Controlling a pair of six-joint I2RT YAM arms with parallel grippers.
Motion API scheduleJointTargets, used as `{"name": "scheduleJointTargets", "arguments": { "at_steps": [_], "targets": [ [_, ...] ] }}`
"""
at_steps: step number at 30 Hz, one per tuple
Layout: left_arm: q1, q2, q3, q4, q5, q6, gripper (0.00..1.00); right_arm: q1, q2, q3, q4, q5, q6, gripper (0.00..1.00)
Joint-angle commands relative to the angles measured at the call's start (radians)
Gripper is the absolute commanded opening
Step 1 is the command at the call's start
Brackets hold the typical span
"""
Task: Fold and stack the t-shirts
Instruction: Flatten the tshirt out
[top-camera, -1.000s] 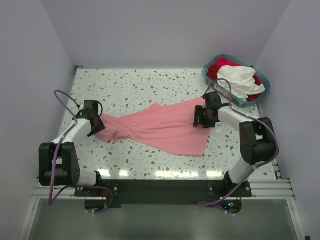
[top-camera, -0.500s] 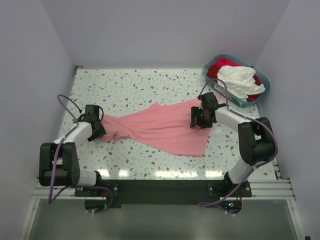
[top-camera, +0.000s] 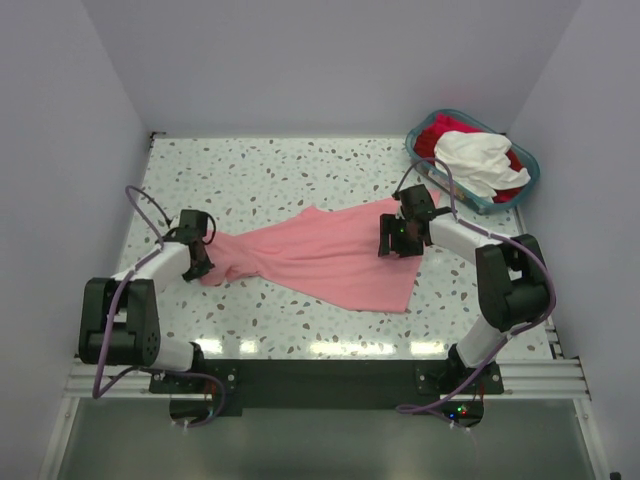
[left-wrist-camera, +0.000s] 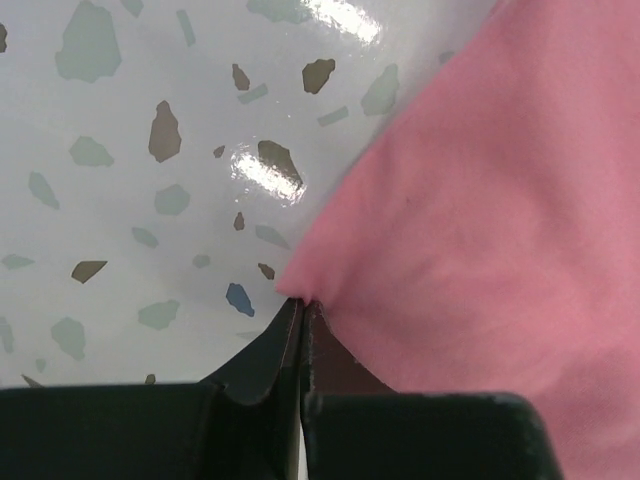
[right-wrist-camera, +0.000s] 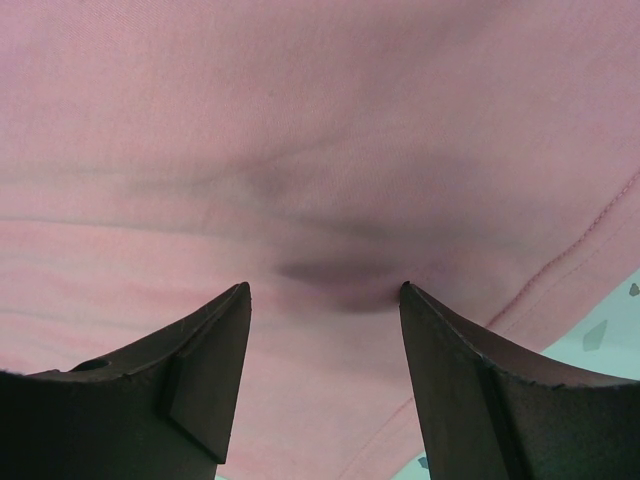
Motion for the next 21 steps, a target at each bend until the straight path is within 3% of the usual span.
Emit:
{"name": "scheduleJointTargets", "arguments": {
  "at_steps": [1, 6, 9, 12, 15, 16, 18, 21],
  "targets": [
    [-0.034, -0.003, 0.047, -0.073, -0.121, -0.026, 0.0, 0.006, -0.007, 0.028, 0.012, -0.006, -0.015, 0.65],
    [-0.046, -0.103, 0.112, -0.179, -0.215, -0.064, 0.0, 0.006, -0.02, 0.036, 0.006, 0.002, -0.019, 0.65],
    [-0.046, -0.155, 0.149, -0.256, -0.279, -0.063, 0.05, 0.004, -0.016, 0.04, -0.002, 0.002, -0.022, 0.65],
    [-0.047, -0.206, 0.155, -0.305, -0.305, -0.082, 0.16, 0.004, -0.016, 0.043, -0.009, 0.007, -0.022, 0.65],
    [-0.047, -0.261, 0.144, -0.293, -0.264, -0.078, 0.34, 0.007, -0.014, 0.049, -0.015, 0.017, -0.023, 0.65],
    [-0.046, -0.264, 0.141, -0.281, -0.259, -0.078, 0.48, 0.007, -0.019, 0.053, -0.02, 0.031, -0.025, 0.65],
    [-0.044, -0.249, 0.144, -0.271, -0.252, -0.067, 0.59, 0.024, -0.025, 0.06, -0.025, 0.04, -0.038, 0.65],
    [-0.041, -0.201, 0.146, -0.244, -0.213, -0.049, 0.59, 0.049, -0.03, 0.071, -0.029, 0.045, -0.054, 0.65]
  ]
}}
